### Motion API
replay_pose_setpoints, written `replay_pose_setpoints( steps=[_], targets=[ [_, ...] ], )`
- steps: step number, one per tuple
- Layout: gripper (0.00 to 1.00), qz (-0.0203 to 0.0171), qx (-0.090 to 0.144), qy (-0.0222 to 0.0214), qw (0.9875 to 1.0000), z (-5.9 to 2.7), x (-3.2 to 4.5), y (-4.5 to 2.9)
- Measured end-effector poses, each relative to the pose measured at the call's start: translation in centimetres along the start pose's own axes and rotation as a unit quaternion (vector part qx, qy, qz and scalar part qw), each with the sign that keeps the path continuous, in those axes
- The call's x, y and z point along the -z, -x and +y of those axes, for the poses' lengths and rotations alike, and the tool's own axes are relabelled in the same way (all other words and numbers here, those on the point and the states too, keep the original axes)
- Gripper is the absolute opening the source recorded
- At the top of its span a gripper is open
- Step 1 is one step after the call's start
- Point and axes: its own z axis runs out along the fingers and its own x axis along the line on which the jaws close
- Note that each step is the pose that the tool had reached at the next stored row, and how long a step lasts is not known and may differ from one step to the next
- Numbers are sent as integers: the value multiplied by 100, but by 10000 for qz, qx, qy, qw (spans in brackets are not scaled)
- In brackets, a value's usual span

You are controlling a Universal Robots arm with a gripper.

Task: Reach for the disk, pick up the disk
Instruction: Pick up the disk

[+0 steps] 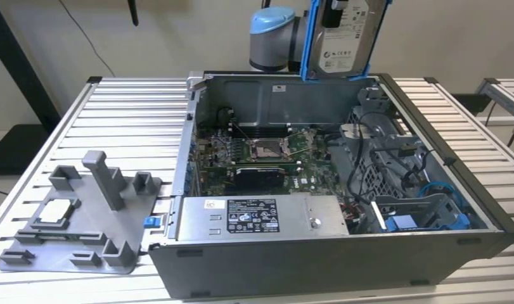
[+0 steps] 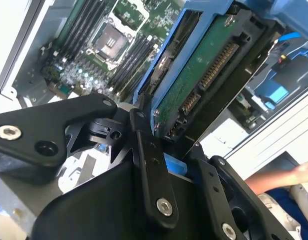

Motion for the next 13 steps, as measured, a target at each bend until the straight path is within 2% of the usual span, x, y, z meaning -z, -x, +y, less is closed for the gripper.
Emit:
replay_pose_setpoints(
  steps=[4,13],
  targets=[
    [0,0,-24,1,10000,-81,1,-9],
    [0,-2,-175,1,9998,-198,3,-22]
  ],
)
